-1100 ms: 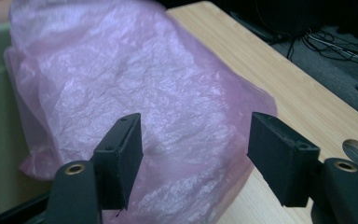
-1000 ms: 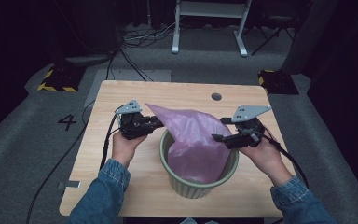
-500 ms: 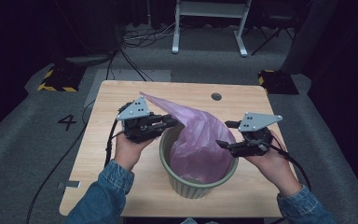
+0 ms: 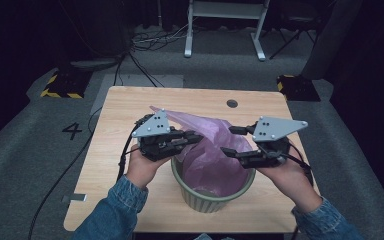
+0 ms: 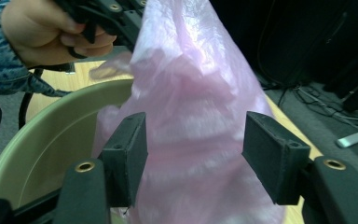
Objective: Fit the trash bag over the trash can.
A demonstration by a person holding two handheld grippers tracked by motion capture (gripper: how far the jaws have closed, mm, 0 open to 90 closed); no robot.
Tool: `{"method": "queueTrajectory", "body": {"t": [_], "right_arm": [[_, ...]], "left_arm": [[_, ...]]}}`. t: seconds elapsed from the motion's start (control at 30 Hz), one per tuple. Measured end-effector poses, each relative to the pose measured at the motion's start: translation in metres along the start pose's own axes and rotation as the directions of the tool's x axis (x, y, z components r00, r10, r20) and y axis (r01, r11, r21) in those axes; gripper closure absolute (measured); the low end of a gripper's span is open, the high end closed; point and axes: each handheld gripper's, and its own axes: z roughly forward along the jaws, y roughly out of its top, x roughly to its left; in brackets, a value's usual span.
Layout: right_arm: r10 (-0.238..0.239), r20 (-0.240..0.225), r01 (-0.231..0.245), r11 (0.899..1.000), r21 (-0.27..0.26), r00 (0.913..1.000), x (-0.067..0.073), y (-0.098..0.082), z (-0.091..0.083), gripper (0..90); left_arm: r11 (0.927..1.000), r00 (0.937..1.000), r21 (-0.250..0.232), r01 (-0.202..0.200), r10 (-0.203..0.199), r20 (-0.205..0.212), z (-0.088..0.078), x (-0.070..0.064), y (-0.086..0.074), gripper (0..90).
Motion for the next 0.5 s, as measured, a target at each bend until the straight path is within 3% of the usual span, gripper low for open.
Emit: {"method": "queueTrajectory", "body": {"t": [0.1,0.13,0.17,0.23,0.3,0.33,0.37,0.4,0.43,0.47,0.5], "right_arm": [[-0.005,0.007,0.005,0.999,0.040,1.0000,-0.001,0.001,0.010,47.8],[-0.015,0.011,0.014,0.998,0.067,0.9998,-0.001,0.002,0.015,55.4],[-0.015,-0.005,0.016,0.995,0.100,0.9999,-0.002,0.002,0.021,74.6],[-0.023,-0.044,0.030,0.986,0.167,0.9988,-0.003,0.000,0.028,88.2],[-0.029,-0.067,0.044,0.971,0.235,0.9973,0.001,-0.004,0.035,90.0],[-0.029,-0.067,0.044,0.971,0.235,0.9973,0.001,-0.004,0.035,90.0],[-0.028,-0.102,0.058,0.953,0.297,0.9944,0.007,-0.009,0.041,89.9],[-0.028,-0.102,0.058,0.953,0.297,0.9944,0.007,-0.009,0.041,89.9],[-0.028,-0.129,0.071,0.935,0.347,0.9912,0.014,-0.015,0.046,89.9],[-0.032,-0.143,0.082,0.929,0.361,0.9892,0.018,-0.017,0.048,89.9],[-0.032,-0.143,0.082,0.929,0.361,0.9892,0.018,-0.017,0.048,89.9]], "left_arm": [[1.0000,1.0000,0.003,-0.004,0.004,0.004,0.000,-0.002,0.000,84.8],[1.0000,0.9999,0.005,-0.006,0.006,0.008,0.000,-0.003,-0.001,84.8],[0.9999,0.9999,0.009,-0.011,0.011,0.004,-0.002,-0.003,-0.002,84.7],[0.9999,0.9999,0.014,-0.009,0.009,-0.014,-0.005,-0.001,-0.006,84.7],[0.9999,0.9999,0.011,0.004,-0.004,-0.017,-0.006,0.001,-0.009,84.7],[0.9998,0.9997,0.009,0.015,-0.015,-0.019,-0.008,0.003,-0.012,84.7],[0.9994,0.9993,0.013,0.031,-0.031,-0.021,-0.011,0.006,-0.017,84.6],[0.9994,0.9993,0.013,0.031,-0.031,-0.021,-0.011,0.006,-0.017,84.6],[0.9993,0.9994,0.019,0.033,-0.032,-0.015,-0.011,0.007,-0.019,84.6],[0.9991,0.9993,0.024,0.034,-0.034,-0.015,-0.010,0.006,-0.020,84.6],[0.9992,0.9995,0.030,0.028,-0.028,-0.012,-0.010,0.005,-0.021,84.6]]}}
